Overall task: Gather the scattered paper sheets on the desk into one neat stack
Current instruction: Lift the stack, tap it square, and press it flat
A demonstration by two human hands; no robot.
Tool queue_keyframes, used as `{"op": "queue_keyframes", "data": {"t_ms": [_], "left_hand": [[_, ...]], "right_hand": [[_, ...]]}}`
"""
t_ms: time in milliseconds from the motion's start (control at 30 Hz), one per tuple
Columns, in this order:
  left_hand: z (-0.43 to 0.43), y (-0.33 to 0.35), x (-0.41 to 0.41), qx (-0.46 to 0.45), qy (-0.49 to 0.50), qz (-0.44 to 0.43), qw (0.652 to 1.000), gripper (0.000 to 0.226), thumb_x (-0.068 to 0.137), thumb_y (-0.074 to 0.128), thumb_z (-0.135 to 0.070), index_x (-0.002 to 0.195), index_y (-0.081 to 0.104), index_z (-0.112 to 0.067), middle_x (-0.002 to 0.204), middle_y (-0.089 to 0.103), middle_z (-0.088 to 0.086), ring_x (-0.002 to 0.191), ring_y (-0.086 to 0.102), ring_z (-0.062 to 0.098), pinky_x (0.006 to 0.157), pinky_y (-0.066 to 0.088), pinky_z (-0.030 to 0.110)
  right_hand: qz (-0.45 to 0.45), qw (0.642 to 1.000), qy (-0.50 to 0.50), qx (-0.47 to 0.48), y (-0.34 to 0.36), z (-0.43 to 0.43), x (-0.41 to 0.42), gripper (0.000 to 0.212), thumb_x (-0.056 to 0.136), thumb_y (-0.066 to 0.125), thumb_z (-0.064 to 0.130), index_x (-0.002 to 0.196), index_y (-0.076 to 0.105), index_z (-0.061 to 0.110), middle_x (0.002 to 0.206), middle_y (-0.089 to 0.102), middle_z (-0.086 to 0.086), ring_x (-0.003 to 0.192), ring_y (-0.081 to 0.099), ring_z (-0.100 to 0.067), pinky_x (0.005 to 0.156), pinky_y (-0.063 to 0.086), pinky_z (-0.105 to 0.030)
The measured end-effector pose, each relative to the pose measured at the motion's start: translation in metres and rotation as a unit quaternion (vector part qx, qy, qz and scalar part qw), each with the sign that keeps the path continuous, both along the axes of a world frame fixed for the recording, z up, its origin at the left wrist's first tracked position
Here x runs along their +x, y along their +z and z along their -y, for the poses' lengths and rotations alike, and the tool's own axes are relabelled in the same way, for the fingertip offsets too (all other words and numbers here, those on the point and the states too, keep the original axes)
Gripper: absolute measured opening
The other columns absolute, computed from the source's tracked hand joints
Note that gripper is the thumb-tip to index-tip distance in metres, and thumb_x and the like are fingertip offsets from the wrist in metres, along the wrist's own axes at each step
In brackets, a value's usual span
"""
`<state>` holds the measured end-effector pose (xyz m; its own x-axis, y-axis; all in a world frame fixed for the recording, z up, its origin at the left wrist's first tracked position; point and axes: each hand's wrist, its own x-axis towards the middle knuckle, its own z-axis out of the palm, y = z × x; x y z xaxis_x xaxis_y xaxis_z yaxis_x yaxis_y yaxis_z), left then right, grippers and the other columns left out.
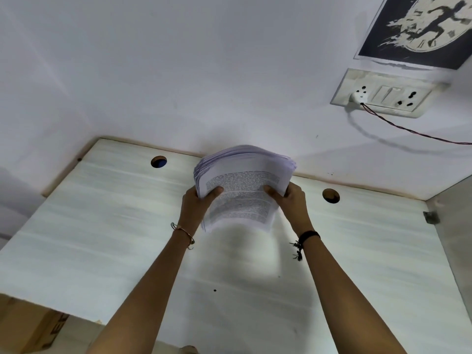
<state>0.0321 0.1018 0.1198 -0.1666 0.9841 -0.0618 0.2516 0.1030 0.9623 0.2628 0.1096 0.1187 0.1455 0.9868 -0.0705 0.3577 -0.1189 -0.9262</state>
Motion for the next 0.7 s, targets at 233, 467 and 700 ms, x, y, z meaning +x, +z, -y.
{"op": "queue_keyframes", "data": {"t_ms": [233, 467, 700], "left_hand": [[0.006, -0.028, -0.007, -0.103, -0.028, 0.029, 0.994, 0.056, 0.038, 0.075, -0.059, 0.086, 0.059, -0.033, 0.087, 0.066, -0.010, 0.086, 0.064, 0.013, 0.081, 0.055, 0.029], [0.004, -0.026, -0.005, -0.139, -0.041, 0.017, 0.989, 0.049, 0.040, 0.073, -0.062, 0.076, 0.058, -0.032, 0.086, 0.067, 0.007, 0.087, 0.060, 0.023, 0.087, 0.052, 0.043], [-0.023, 0.024, -0.039, -0.062, -0.138, 0.114, 0.982, 0.051, 0.069, 0.079, -0.025, 0.116, 0.065, -0.009, 0.100, 0.068, 0.005, 0.089, 0.064, 0.017, 0.068, 0.054, 0.023]], "right_hand": [[-0.002, 0.996, 0.025, -0.084, -0.010, 0.009, -0.002, 0.043, 0.077, 0.079, 0.029, 0.108, 0.062, 0.005, 0.103, 0.067, -0.013, 0.097, 0.064, -0.030, 0.087, 0.052, -0.046], [0.022, 0.991, 0.019, -0.129, -0.029, 0.012, -0.005, 0.037, 0.080, 0.076, 0.024, 0.102, 0.062, -0.003, 0.096, 0.067, -0.020, 0.083, 0.062, -0.033, 0.074, 0.052, -0.040], [0.180, 0.979, 0.081, -0.055, 0.000, -0.017, 0.009, 0.050, 0.083, 0.074, 0.021, 0.051, 0.035, 0.018, 0.051, 0.042, 0.004, 0.047, 0.035, -0.008, 0.042, 0.029, -0.019]]}}
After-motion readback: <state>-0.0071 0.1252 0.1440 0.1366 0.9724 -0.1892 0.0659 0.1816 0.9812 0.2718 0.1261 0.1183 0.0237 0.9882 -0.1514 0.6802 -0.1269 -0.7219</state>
